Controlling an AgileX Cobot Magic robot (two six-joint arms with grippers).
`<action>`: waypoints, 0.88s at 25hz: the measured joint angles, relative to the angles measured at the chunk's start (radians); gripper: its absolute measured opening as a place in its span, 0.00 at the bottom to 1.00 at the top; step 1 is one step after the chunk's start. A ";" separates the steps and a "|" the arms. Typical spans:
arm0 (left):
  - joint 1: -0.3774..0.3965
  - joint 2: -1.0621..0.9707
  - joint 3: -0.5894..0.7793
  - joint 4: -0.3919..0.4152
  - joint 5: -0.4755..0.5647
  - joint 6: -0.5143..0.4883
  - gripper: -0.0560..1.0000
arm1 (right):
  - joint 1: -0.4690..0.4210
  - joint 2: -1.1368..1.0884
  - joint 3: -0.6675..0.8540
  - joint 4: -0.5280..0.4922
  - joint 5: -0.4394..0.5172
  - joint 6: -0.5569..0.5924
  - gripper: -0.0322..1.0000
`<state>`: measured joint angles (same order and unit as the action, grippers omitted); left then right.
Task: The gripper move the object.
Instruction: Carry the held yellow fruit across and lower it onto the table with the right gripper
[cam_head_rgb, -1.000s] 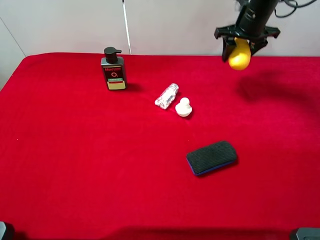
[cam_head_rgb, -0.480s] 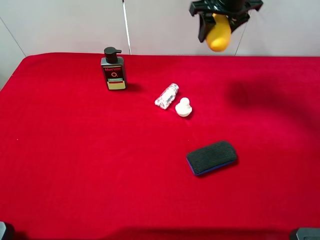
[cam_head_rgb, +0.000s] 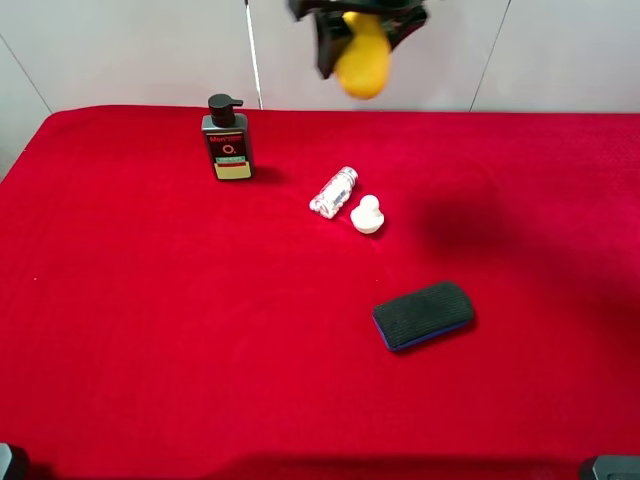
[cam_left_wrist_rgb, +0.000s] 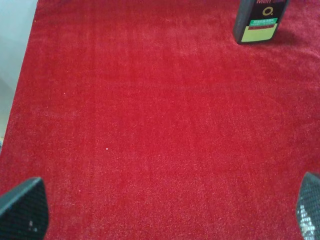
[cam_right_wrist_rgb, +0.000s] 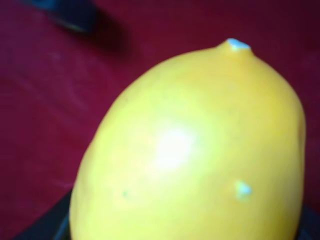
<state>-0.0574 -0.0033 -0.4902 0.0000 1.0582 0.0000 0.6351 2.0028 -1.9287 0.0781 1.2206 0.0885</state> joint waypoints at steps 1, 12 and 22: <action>0.000 0.000 0.000 0.000 0.000 0.000 0.99 | 0.027 0.000 0.000 0.000 0.000 0.009 0.47; 0.000 0.000 0.000 0.000 0.000 0.000 0.99 | 0.319 0.000 0.000 0.002 0.000 0.051 0.47; 0.000 0.000 0.000 0.000 0.000 0.000 0.99 | 0.406 -0.005 0.017 -0.052 -0.001 0.150 0.47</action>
<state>-0.0574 -0.0033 -0.4902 0.0000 1.0582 0.0000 1.0415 1.9975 -1.9116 0.0262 1.2193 0.2384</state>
